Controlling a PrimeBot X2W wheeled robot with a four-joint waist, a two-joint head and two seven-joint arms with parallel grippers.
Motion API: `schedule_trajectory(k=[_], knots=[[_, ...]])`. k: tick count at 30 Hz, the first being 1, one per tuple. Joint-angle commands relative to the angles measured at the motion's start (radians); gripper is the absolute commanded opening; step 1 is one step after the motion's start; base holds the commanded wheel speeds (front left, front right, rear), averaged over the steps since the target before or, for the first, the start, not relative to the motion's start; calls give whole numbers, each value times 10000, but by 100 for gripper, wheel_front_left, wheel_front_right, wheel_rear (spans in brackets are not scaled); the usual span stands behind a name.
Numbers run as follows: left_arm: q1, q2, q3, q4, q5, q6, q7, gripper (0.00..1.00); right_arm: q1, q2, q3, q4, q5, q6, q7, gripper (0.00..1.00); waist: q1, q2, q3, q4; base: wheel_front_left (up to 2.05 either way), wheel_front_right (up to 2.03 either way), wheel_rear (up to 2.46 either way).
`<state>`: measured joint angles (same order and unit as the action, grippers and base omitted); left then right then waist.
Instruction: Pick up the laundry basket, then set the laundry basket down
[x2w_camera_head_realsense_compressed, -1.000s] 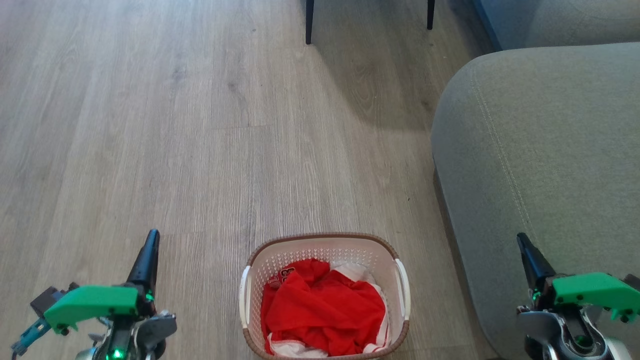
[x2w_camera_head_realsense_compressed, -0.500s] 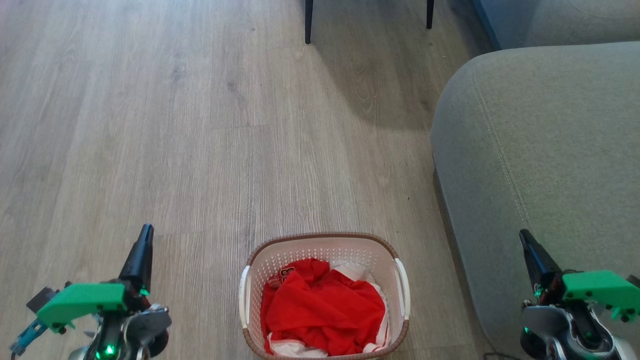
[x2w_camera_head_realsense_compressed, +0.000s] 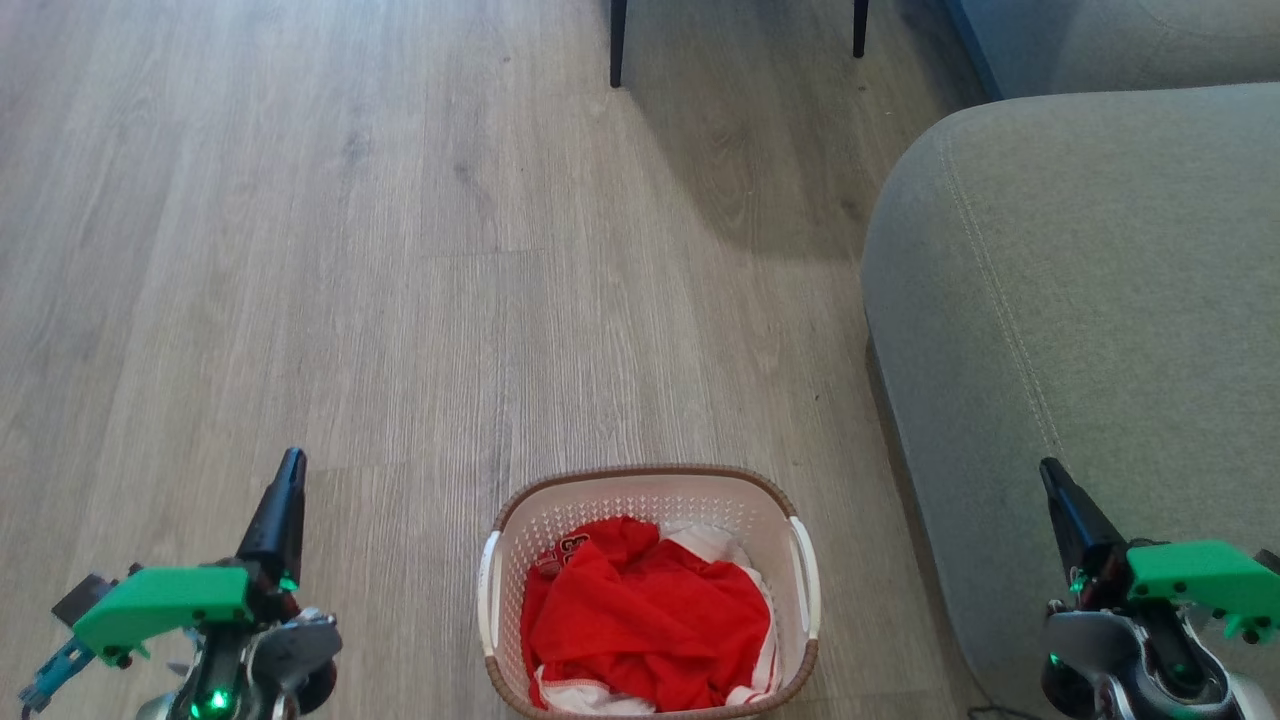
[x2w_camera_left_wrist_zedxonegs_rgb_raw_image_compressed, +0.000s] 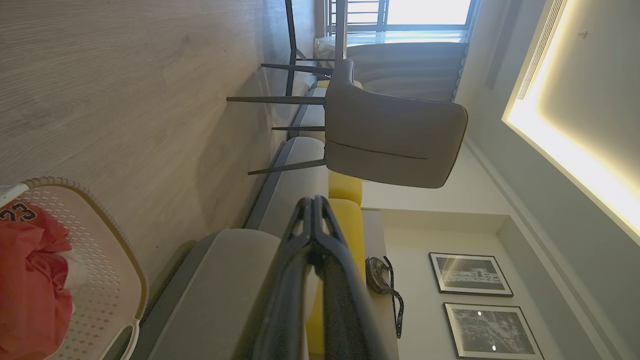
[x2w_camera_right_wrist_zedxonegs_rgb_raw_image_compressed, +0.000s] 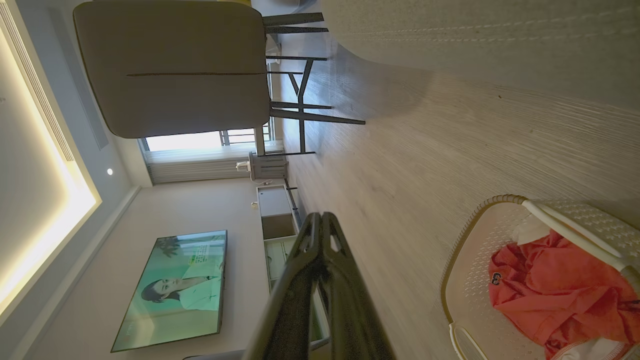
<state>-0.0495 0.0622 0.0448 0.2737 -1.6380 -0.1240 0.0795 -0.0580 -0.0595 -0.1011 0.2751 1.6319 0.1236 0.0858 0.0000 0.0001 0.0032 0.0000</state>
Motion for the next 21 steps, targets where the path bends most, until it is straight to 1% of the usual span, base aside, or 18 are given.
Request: schedule_trajectory(k=[1, 21], knots=[[-559, 99, 388, -299, 43, -67, 95, 0, -474, -108, 151, -319, -2, 71, 51, 0, 0, -1, -1, 0, 0, 0, 0], [-564, 50, 457, -296, 100, -67, 150, 0, -480, -63, 87, -315, -56, 71, 103, 0, 0, -1, -1, 0, 0, 0, 0]])
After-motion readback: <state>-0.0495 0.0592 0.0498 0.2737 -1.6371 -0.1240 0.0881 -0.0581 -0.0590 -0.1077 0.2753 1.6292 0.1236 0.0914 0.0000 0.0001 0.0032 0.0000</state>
